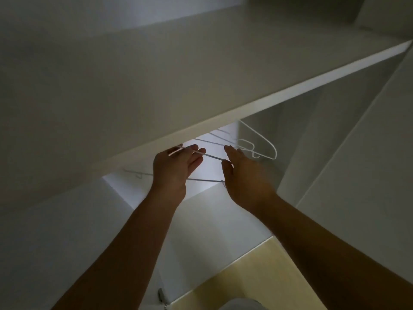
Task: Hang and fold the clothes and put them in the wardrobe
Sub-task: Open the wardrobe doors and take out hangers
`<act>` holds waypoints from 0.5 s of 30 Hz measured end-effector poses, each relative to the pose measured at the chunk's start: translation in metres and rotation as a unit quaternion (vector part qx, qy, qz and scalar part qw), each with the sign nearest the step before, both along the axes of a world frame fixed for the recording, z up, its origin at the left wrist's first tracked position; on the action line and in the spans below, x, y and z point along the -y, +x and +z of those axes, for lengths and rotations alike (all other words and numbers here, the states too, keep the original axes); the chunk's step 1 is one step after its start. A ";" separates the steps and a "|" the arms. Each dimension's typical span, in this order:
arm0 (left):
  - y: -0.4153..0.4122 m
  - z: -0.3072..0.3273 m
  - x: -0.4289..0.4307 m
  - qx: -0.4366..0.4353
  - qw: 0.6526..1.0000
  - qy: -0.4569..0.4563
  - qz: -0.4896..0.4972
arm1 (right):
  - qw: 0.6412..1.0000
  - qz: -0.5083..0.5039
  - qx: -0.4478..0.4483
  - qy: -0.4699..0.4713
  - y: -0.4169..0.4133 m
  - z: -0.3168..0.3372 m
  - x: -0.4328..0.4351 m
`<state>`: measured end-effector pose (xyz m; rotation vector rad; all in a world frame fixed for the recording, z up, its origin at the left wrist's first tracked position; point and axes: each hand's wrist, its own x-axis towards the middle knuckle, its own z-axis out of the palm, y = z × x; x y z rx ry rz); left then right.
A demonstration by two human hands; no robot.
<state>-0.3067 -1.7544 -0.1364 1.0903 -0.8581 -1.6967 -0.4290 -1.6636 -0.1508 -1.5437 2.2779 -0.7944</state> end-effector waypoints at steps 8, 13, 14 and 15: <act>-0.050 -0.020 -0.056 -0.056 0.979 0.130 -0.144 | 0.988 -0.082 -0.077 -0.102 -0.051 0.000 -0.086; -0.098 -0.030 -0.115 -0.016 0.951 0.191 -0.244 | 0.983 -0.138 -0.117 -0.032 -0.080 0.003 -0.154; -0.108 -0.031 -0.129 -0.007 0.944 0.201 -0.262 | 0.981 -0.146 -0.124 -0.015 -0.086 0.004 -0.169; -0.118 -0.033 -0.143 0.002 0.937 0.210 -0.278 | 0.979 -0.155 -0.132 0.002 -0.091 0.007 -0.186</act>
